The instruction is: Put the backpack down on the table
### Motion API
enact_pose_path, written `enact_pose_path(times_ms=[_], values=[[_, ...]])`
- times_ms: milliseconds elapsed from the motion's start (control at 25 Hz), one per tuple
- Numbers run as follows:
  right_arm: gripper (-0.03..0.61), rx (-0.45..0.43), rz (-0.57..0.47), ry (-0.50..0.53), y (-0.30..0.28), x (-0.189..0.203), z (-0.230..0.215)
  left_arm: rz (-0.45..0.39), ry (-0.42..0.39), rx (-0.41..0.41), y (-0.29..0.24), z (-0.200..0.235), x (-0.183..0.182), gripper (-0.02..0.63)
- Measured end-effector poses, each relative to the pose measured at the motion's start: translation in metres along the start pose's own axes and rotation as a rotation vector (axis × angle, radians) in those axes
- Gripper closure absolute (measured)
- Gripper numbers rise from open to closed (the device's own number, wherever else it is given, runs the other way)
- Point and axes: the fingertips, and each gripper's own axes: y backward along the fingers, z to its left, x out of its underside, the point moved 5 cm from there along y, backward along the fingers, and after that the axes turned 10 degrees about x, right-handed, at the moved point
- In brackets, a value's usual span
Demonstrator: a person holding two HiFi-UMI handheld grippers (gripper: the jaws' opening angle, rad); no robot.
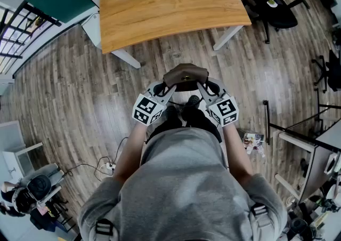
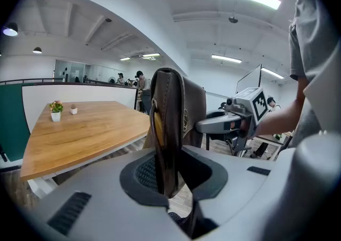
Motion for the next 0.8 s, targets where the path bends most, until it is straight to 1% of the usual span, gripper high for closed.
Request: enact_pose_path(times_ms=[160,360,800], values=[[0.514,-0.004,-0.005,0.014,0.004,0.004,0.025,-0.009,-0.003,-0.009,0.021,-0.007,0.013,0.537],[0.514,-0.011,-0.002,0.026,0.009,0.005,0.044,-0.009,0.004,-0.012,0.038,-0.014,0.023,0.538],[0.508,0.027,-0.005,0.021,0.018,0.003,0.055,-0.009,-0.023,0.014,0.047,-0.019,0.022,0.538]])
